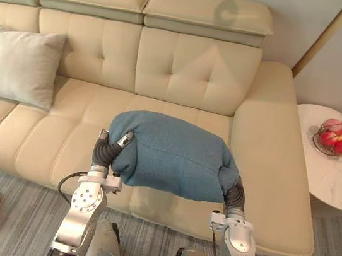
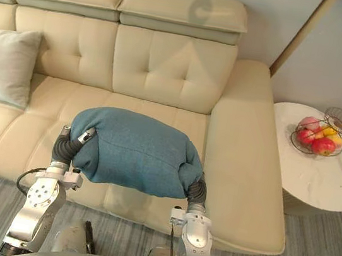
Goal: Pick up cushions and gather them together orderly.
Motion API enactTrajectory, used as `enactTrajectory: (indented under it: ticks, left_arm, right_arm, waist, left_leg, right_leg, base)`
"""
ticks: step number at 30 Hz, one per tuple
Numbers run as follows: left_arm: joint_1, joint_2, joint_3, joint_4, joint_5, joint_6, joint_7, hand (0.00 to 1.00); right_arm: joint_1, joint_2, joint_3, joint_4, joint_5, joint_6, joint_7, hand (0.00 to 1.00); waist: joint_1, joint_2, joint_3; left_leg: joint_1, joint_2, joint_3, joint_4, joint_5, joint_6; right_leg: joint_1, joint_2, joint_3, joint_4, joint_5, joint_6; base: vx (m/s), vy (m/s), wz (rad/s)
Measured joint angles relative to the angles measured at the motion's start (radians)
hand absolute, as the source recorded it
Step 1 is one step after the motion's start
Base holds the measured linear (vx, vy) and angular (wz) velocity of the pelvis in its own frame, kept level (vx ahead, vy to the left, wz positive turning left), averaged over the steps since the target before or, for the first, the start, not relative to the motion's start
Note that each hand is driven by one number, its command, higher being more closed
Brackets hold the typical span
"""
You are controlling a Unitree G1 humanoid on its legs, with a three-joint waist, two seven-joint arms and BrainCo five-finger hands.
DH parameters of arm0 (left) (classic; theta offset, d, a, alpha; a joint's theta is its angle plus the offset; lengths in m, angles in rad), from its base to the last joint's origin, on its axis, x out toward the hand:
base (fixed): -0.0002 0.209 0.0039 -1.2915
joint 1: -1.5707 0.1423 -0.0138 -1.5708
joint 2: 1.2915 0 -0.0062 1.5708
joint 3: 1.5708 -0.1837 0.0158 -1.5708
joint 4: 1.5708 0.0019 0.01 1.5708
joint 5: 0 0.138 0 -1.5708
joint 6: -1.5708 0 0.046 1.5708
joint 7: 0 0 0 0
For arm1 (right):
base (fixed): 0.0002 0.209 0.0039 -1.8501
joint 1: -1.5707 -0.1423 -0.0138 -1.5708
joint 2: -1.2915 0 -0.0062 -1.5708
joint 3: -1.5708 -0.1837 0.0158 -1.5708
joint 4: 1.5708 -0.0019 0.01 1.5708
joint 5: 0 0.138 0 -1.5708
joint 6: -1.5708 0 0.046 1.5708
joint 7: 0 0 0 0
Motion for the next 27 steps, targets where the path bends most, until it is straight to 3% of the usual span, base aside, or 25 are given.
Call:
enactTrajectory:
  ticks: [1,2,3,4,6,8,11,14,18,23,27]
  left_arm:
    - [0.000,0.000,-0.003,0.003,0.000,0.000,-0.005,1.00]
    - [0.000,0.001,-0.005,0.006,0.001,0.000,-0.007,1.00]
    - [0.000,0.001,-0.008,0.017,0.001,0.000,-0.007,1.00]
    - [0.000,0.005,-0.009,0.041,0.009,0.000,-0.007,1.00]
    - [-0.001,0.021,-0.009,0.059,0.010,0.000,-0.007,1.00]
    - [0.005,0.028,0.002,0.061,0.010,0.000,-0.007,1.00]
    - [0.027,0.036,0.003,0.061,0.010,0.001,-0.008,1.00]
    - [0.045,0.038,0.003,0.062,0.010,0.001,-0.008,1.00]
    - [0.047,0.039,0.029,0.074,0.010,0.000,-0.009,1.00]
    - [0.049,0.001,0.022,0.141,0.014,0.017,-0.030,1.00]
    - [0.049,-0.015,0.019,0.140,0.019,0.017,-0.032,1.00]
  right_arm:
    - [-0.004,0.000,-0.006,-0.001,0.000,-0.001,-0.005,1.00]
    - [-0.006,-0.001,-0.007,0.000,0.000,-0.001,-0.007,1.00]
    - [-0.002,-0.005,-0.007,0.001,0.000,-0.001,-0.007,1.00]
    - [0.001,-0.010,-0.003,0.020,-0.001,0.003,-0.005,1.00]
    - [0.022,0.008,-0.002,0.017,-0.002,0.005,0.002,1.00]
    - [0.024,0.040,0.007,0.017,-0.004,0.006,0.006,1.00]
    - [0.026,0.044,0.006,0.027,-0.006,0.006,0.021,1.00]
    - [0.025,0.043,0.006,0.059,-0.014,0.005,0.034,1.00]
    - [-0.013,0.036,0.020,0.118,-0.020,0.004,0.045,1.00]
    - [-0.001,0.002,0.003,0.147,-0.021,0.005,0.049,1.00]
    - [-0.003,0.002,-0.006,0.147,-0.019,0.004,0.048,1.00]
  waist:
    - [0.005,-0.004,-0.001]
    - [0.012,-0.005,0.000]
    - [0.016,-0.002,-0.002]
    - [0.021,-0.012,-0.007]
    - [0.012,-0.043,-0.015]
    - [0.037,-0.073,-0.012]
    - [0.038,-0.073,-0.011]
    - [0.035,-0.077,-0.013]
    - [0.035,-0.081,-0.016]
    - [0.014,-0.069,-0.021]
    - [0.014,-0.066,-0.028]
  left_leg:
    - [0.003,-0.034,-0.045,-0.112,-0.056,-0.003]
    - [0.002,-0.057,-0.091,-0.209,-0.061,-0.008]
    - [0.007,-0.077,-0.143,-0.330,-0.034,-0.012]
    - [0.038,-0.100,-0.150,-0.386,0.047,-0.055]
    - [0.038,-0.120,-0.114,-0.369,0.031,-0.024]
    - [0.064,-0.119,-0.011,-0.348,-0.012,0.009]
    - [0.128,-0.113,0.067,-0.338,-0.054,0.030]
    - [0.178,-0.109,0.117,-0.342,-0.072,0.033]
    - [0.163,-0.078,0.153,-0.361,-0.055,0.005]
    - [0.156,-0.076,0.076,-0.445,0.016,-0.039]
    - [0.176,-0.077,0.057,-0.511,0.049,-0.048]
  right_leg:
    - [0.004,0.000,0.033,-0.029,0.016,0.009]
    - [0.004,-0.001,0.057,-0.048,0.030,0.022]
    - [0.003,-0.004,0.078,-0.061,0.039,0.037]
    - [0.003,-0.014,0.123,-0.070,0.048,0.061]
    - [0.001,-0.035,0.160,-0.110,0.087,0.072]
    - [-0.025,-0.053,0.233,-0.120,0.152,0.079]
    - [-0.047,-0.064,0.229,-0.065,0.205,0.090]
    - [-0.082,-0.068,0.217,0.007,0.208,0.087]
    - [-0.102,-0.050,0.136,-0.070,0.199,0.074]
    - [-0.077,-0.012,0.096,-0.144,0.187,0.066]
    - [-0.050,-0.003,0.070,-0.175,0.189,0.058]
  base:
    - [0.11,0.179,-0.56]
    - [0.12,0.217,-0.77]
    - [0.17,0.388,-0.93]
    - [0.15,0.352,-0.72]
    - [0.15,0.367,-0.56]
    - [0.10,0.361,-1.01]
    - [0.02,0.292,-0.88]
    - [-0.03,0.080,-0.50]
    - [-0.05,-0.088,-0.44]
    - [0.01,-0.170,0.06]
    - [0.02,-0.099,0.20]
